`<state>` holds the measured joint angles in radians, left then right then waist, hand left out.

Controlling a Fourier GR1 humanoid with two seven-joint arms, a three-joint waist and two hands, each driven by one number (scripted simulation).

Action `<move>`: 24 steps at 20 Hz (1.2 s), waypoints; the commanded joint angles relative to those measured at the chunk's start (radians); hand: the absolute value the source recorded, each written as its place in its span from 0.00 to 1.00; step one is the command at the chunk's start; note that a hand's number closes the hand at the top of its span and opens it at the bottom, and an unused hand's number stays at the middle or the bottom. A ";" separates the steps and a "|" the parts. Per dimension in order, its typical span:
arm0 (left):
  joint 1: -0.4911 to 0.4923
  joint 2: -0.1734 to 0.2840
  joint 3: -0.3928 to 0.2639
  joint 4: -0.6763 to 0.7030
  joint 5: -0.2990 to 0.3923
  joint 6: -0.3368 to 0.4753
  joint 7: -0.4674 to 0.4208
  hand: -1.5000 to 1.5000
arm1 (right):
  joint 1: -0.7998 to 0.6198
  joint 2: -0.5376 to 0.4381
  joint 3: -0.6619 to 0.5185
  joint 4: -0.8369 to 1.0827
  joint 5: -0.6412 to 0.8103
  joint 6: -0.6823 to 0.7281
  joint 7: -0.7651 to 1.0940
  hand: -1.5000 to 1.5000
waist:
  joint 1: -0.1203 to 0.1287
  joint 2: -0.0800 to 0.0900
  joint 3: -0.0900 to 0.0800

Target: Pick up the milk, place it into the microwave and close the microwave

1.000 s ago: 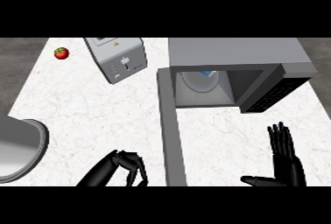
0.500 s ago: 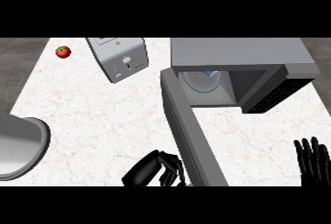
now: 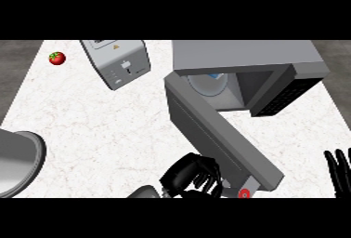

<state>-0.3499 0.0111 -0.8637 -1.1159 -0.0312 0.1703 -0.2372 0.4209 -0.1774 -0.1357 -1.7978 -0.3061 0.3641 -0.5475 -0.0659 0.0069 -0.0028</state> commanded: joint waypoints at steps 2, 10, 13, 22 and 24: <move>-0.140 -0.011 -0.111 0.055 0.133 0.149 0.021 1.00 | -0.004 -0.039 -0.011 -0.087 -0.053 0.020 0.074 0.00 | -0.046 0.009 -0.002; -0.225 -0.011 -0.049 0.031 0.313 0.299 -0.037 1.00 | -0.014 -0.052 0.020 -0.153 -0.050 0.034 0.098 0.00 | -0.122 0.027 -0.008; -0.266 -0.011 -0.005 0.029 0.368 0.332 -0.115 0.00 | -0.035 -0.077 -0.017 -0.171 -0.063 0.032 0.097 0.00 | -0.147 0.035 -0.009; -0.375 -0.011 0.003 0.097 0.496 0.414 -0.171 0.00 | -0.062 -0.111 -0.012 -0.198 -0.150 0.075 0.144 0.00 | -0.219 0.051 -0.005; -0.405 -0.011 0.005 0.130 0.504 0.419 -0.189 0.00 | -0.085 -0.112 -0.019 -0.191 -0.164 0.073 0.141 0.00 | -0.226 0.059 -0.003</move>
<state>-0.7046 0.0020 -0.8708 -1.0169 0.4336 0.5625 -0.3962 0.3527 -0.2772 -0.1477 -1.9833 -0.4433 0.4290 -0.4163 -0.2673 0.0591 -0.0071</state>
